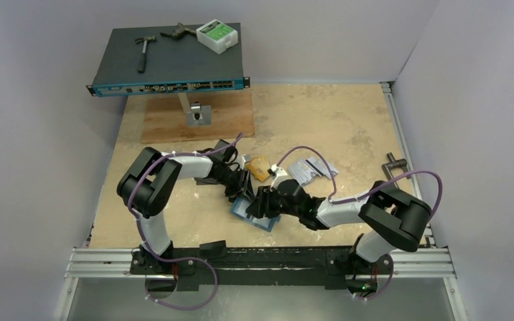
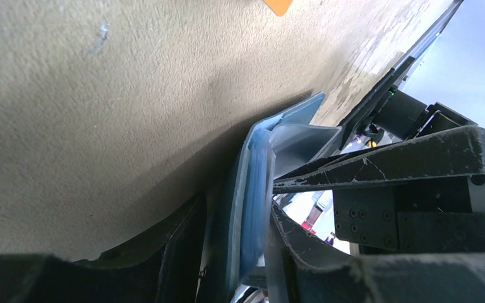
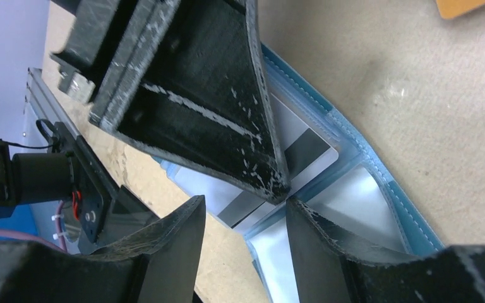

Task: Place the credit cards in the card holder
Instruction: Insert the credit card into the card holder.

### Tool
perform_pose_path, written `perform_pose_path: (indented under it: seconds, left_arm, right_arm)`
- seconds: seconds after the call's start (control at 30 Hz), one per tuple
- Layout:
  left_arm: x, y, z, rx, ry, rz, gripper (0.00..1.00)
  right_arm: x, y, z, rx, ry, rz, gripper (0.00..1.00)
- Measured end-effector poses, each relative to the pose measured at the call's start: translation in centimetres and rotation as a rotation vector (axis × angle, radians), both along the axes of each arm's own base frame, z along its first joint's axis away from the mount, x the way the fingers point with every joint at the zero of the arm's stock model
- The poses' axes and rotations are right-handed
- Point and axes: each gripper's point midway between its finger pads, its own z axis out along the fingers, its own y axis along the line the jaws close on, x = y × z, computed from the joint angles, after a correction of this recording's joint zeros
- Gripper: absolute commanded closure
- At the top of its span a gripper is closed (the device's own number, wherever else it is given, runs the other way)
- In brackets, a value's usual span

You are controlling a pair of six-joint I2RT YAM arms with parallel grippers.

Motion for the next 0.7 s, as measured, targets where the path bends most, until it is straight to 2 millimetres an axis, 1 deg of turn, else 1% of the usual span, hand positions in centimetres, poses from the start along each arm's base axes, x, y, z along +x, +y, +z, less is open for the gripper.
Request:
perform_pose_path:
  seconds: [0.1, 0.23, 0.33, 0.4, 0.47, 0.53, 0.63, 0.7]
  left_arm:
    - [0.0, 0.0, 0.0, 0.000, -0.001, -0.002, 0.62]
    - [0.1, 0.0, 0.1, 0.005, -0.013, 0.002, 0.62]
    - [0.2, 0.1, 0.2, 0.011, -0.023, 0.005, 0.66]
    - [0.3, 0.2, 0.2, 0.019, -0.029, 0.006, 0.70]
    - [0.4, 0.6, 0.0, 0.046, -0.045, 0.007, 0.71]
    - [0.4, 1.1, -0.3, 0.080, -0.053, 0.006, 0.71]
    - [0.6, 1.6, -0.3, 0.115, -0.076, 0.000, 0.71]
    - [0.8, 1.9, -0.1, 0.139, -0.093, -0.001, 0.71]
  right_arm:
    - [0.4, 0.5, 0.4, 0.002, -0.011, 0.004, 0.50]
    - [0.5, 0.6, 0.5, -0.013, -0.013, 0.010, 0.49]
    - [0.6, 0.7, 0.6, -0.020, -0.015, 0.013, 0.49]
    - [0.6, 0.7, 0.6, -0.024, -0.015, 0.014, 0.46]
    - [0.5, 0.6, 1.0, -0.023, -0.016, 0.014, 0.43]
    - [0.5, 0.2, 2.4, -0.009, -0.032, 0.004, 0.39]
    - [0.8, -0.7, 5.4, 0.021, -0.079, -0.032, 0.38]
    - [1.2, -1.9, 7.1, 0.023, -0.114, -0.084, 0.37]
